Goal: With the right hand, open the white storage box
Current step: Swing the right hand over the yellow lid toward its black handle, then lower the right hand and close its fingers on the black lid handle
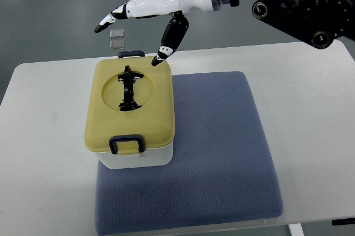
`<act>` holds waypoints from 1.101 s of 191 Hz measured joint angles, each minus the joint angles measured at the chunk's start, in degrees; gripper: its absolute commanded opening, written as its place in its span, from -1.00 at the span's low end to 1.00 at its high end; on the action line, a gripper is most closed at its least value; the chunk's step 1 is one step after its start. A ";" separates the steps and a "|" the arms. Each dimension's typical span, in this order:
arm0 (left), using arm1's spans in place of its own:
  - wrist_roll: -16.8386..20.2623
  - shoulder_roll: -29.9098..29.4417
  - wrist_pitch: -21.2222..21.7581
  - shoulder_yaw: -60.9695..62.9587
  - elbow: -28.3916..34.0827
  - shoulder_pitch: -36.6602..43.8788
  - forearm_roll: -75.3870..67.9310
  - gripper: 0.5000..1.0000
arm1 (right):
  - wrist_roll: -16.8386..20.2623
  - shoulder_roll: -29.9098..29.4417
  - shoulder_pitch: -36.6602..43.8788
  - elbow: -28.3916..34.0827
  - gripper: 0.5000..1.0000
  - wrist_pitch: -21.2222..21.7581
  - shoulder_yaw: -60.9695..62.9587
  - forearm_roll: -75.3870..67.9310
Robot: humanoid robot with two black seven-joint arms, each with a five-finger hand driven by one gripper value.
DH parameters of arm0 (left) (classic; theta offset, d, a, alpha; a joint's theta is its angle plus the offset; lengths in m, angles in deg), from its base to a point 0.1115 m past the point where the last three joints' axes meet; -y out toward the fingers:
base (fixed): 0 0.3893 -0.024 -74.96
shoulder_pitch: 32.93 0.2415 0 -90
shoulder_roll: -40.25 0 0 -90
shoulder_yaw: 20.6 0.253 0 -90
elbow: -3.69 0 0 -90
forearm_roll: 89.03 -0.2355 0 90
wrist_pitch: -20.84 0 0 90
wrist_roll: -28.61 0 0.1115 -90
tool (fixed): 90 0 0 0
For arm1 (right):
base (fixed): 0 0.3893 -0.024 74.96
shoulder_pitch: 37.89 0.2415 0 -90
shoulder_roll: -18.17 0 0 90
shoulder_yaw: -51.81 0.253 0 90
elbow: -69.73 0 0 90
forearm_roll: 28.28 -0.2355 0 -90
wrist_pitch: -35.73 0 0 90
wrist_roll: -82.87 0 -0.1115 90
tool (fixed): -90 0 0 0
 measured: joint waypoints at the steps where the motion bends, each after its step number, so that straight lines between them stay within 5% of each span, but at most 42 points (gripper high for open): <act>1: 0.00 0.00 0.00 0.00 0.00 0.00 0.00 1.00 | 0.00 -0.15 0.27 0.01 0.74 0.00 -0.27 0.07; 83: 0.00 0.00 0.00 0.00 0.03 0.01 -0.01 1.00 | 0.04 -9.23 12.39 -0.48 0.74 -0.67 -15.30 7.46; 210: 0.00 0.00 0.00 0.00 0.00 0.01 0.01 1.00 | 0.35 -12.60 11.28 -6.18 0.73 -6.17 -20.94 10.86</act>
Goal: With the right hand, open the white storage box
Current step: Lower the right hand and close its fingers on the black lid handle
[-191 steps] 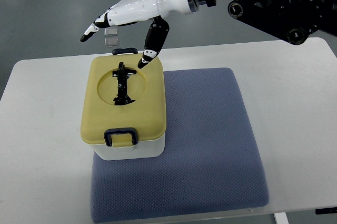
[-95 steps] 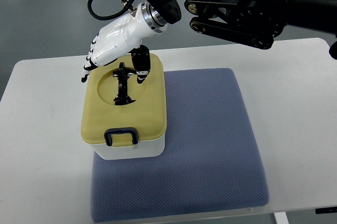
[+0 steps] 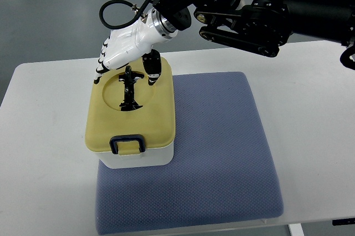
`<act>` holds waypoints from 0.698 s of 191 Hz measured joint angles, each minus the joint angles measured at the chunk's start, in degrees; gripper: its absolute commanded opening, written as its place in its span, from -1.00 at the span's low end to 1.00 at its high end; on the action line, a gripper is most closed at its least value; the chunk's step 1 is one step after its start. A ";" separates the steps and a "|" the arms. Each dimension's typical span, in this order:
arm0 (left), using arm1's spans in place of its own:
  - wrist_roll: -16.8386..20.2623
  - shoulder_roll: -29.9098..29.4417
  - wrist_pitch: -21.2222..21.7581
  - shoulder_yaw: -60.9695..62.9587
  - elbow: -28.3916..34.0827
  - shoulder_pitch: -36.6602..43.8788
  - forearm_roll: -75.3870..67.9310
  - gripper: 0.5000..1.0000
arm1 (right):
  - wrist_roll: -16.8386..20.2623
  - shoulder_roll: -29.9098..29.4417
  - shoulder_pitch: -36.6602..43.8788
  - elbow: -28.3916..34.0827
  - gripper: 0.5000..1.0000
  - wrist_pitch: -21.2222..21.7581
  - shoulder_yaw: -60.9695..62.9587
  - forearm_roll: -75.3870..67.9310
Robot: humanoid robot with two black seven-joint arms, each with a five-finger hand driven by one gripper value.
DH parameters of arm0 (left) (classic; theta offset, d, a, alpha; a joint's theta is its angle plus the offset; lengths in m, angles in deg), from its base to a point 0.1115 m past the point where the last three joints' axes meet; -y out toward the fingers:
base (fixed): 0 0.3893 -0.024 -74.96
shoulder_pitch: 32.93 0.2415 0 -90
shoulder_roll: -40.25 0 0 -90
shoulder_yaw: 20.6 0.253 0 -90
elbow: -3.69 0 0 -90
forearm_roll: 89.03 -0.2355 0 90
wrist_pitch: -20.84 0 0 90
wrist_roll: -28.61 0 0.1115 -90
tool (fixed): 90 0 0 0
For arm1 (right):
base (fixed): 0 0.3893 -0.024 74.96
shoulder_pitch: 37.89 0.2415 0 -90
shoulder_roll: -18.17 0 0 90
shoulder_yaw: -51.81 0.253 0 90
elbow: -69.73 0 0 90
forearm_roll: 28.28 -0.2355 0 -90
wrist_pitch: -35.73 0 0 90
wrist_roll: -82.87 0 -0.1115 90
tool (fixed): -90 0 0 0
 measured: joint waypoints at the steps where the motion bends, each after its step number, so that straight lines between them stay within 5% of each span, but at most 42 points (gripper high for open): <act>1: 0.00 0.00 0.00 0.00 0.00 0.00 0.00 1.00 | 0.00 -0.02 -0.04 -0.04 0.73 -0.01 0.00 0.01; 81: 0.00 0.00 0.00 0.00 0.00 0.01 0.01 1.00 | 0.10 -0.81 -1.88 -1.76 0.69 -3.17 -0.01 0.07; 133: 0.00 0.00 0.00 0.00 0.00 0.00 0.01 1.00 | 0.10 -0.97 -2.63 -1.76 -0.09 -3.27 -0.07 0.08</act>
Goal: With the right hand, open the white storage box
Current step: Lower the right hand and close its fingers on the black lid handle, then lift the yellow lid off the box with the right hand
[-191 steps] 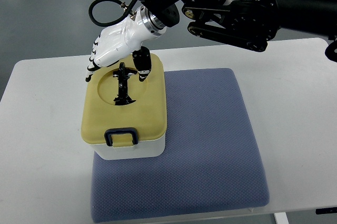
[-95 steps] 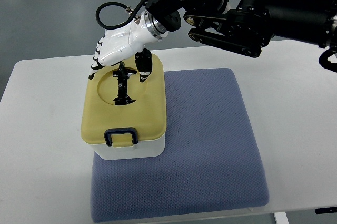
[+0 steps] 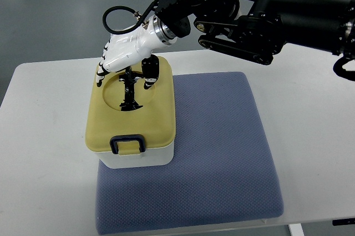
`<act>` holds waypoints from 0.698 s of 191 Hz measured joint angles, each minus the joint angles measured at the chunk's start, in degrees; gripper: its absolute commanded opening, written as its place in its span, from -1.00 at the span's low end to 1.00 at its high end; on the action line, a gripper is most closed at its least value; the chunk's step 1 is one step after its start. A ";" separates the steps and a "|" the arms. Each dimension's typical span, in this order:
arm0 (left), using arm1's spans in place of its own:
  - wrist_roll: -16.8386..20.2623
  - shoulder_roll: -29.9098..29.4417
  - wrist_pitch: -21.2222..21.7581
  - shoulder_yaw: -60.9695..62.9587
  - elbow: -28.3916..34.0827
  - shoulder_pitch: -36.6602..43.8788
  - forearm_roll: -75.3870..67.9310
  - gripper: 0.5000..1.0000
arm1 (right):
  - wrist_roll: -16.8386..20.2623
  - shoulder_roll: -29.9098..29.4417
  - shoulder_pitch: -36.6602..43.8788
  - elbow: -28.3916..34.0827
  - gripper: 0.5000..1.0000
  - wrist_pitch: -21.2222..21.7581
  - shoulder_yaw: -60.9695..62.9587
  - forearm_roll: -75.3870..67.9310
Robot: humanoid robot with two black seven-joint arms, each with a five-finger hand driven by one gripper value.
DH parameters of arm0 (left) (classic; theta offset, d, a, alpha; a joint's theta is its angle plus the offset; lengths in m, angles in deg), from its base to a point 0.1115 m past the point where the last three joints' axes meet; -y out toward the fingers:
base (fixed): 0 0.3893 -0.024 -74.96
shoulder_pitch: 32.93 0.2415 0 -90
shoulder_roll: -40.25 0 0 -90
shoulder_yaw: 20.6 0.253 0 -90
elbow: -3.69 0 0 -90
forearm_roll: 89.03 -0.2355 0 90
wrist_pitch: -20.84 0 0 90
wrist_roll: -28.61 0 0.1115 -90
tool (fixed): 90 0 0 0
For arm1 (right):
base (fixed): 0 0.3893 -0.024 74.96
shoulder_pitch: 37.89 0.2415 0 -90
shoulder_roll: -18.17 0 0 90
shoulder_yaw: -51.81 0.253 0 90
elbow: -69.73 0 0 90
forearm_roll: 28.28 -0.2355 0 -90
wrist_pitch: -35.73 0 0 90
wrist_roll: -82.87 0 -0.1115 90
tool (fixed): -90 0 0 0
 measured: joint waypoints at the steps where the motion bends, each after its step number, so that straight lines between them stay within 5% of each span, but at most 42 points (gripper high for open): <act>1: 0.00 0.00 0.00 0.00 0.00 0.00 0.00 1.00 | 0.00 0.00 -0.01 0.00 -0.09 0.00 0.00 0.01; 76: 0.00 0.00 0.00 0.00 0.01 0.00 0.00 1.00 | 0.16 0.06 -0.89 -0.24 -0.57 -1.08 -0.07 0.34; 104: 0.00 0.00 0.00 0.00 0.01 0.00 0.00 1.00 | 0.16 0.01 -1.00 -0.28 -0.99 -1.96 -0.09 0.34; 133: 0.00 0.00 0.00 0.00 0.01 0.00 0.00 1.00 | -0.02 0.08 -0.97 -0.28 -1.00 -2.11 -0.05 0.28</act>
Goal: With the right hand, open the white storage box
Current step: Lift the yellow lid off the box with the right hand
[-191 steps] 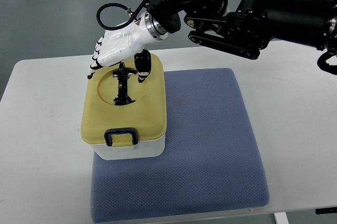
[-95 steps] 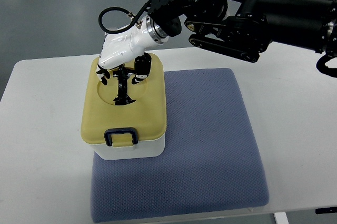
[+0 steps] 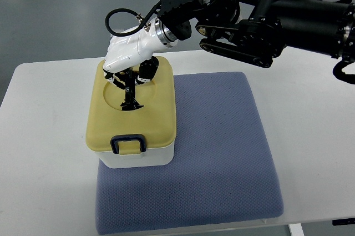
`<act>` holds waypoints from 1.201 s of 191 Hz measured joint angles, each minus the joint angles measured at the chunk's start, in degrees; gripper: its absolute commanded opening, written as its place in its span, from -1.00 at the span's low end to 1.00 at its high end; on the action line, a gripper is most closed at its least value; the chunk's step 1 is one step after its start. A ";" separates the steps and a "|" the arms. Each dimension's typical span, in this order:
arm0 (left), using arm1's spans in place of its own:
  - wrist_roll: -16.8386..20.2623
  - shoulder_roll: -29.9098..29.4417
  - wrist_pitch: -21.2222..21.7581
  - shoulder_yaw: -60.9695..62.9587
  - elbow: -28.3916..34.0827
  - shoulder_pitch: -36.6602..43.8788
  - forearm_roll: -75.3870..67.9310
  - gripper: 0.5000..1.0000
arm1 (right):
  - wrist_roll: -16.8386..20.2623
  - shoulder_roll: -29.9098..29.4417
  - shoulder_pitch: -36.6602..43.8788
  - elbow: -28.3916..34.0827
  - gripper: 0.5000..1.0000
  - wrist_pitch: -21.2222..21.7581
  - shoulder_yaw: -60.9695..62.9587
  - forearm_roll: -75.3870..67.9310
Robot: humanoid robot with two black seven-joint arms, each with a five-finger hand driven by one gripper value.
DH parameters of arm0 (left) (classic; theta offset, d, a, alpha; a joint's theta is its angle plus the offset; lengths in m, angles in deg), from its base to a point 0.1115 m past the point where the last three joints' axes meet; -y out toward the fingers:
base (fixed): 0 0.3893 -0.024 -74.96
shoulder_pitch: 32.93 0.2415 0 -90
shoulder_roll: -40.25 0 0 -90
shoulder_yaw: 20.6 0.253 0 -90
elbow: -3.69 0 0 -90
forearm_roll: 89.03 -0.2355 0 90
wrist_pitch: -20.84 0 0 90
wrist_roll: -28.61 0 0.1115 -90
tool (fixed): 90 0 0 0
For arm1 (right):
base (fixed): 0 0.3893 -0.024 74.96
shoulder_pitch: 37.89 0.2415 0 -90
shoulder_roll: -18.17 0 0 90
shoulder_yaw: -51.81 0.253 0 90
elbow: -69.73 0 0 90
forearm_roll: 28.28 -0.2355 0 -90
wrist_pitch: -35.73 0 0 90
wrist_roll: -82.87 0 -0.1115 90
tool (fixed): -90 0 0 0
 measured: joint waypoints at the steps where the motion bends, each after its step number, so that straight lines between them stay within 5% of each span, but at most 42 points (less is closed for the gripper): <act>1: 0.00 0.00 0.00 0.00 0.00 0.00 0.00 1.00 | -0.01 0.01 0.01 0.00 -1.00 0.00 0.00 0.00; 116: 0.00 0.00 0.00 0.00 0.00 0.01 0.00 1.00 | -1.94 3.93 5.08 0.45 -1.00 -4.92 0.81 -0.42; 229: 0.00 0.00 0.00 0.00 -0.01 0.01 -0.01 1.00 | -1.94 27.77 3.56 4.68 -1.00 -4.84 0.30 0.05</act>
